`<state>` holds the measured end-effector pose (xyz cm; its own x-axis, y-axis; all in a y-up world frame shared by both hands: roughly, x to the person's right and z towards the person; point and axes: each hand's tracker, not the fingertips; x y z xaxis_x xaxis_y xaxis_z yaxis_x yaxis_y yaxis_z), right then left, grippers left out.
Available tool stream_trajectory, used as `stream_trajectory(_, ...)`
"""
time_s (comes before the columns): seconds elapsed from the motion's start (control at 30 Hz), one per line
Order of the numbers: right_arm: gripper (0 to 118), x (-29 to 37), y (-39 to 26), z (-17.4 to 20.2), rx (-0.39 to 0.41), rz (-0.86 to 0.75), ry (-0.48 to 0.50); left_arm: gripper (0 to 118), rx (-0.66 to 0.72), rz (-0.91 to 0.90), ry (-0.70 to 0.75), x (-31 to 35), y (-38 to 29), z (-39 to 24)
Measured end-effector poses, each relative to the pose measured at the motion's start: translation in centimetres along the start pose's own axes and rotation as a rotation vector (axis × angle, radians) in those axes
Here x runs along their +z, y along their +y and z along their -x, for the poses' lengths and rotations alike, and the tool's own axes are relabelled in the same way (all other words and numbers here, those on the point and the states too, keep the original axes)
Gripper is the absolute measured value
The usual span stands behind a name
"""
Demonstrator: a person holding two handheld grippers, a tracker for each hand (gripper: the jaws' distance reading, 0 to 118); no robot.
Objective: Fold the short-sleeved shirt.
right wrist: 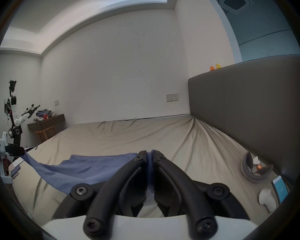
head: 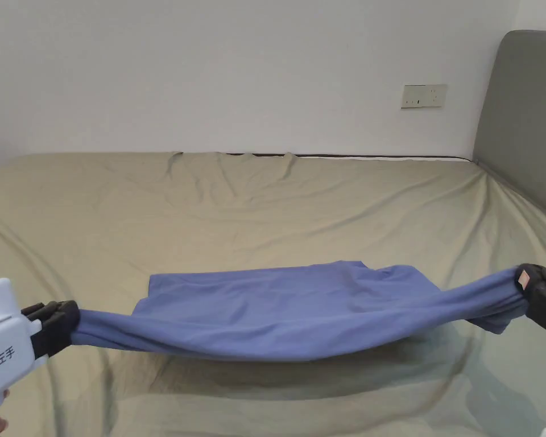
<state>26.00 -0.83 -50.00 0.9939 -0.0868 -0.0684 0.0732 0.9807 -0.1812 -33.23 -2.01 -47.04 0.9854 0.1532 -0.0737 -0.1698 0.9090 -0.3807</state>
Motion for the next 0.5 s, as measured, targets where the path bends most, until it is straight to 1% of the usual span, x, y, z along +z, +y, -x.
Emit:
stream_trajectory(0.03,5,1.5,-0.4,0.0,0.005,0.002,0.006,2,-0.003,0.001,-0.001,1.2,-0.6,0.1)
stream_trajectory(0.13,5,6.2,-1.7,-0.4,0.058,0.016,0.019,2,0.013,0.017,-0.01,4.9,-2.5,0.9)
stream_trajectory(0.23,5,10.5,-3.2,-0.9,0.067,0.031,0.035,2,0.01,0.027,-0.019,8.2,-4.7,1.6)
stream_trajectory(0.3,5,12.5,-4.9,-1.1,0.106,0.069,0.042,2,0.011,0.055,-0.028,9.6,-6.5,2.2)
stream_trajectory(0.37,5,13.8,-6.8,-1.3,0.173,0.118,0.053,2,-0.009,0.108,-0.028,10.2,-8.6,2.5)
stream_trajectory(0.4,5,14.0,-7.6,-1.2,0.224,0.136,0.067,2,-0.031,0.151,-0.018,10.1,-9.7,2.6)
stream_trajectory(0.43,5,14.1,-9.2,-1.4,0.204,0.222,0.052,2,-0.04,0.186,-0.008,9.9,-10.8,2.7)
stream_trajectory(0.5,5,13.8,-11.1,-1.3,0.249,0.279,0.055,2,-0.058,0.246,0.0,9.2,-12.7,2.7)
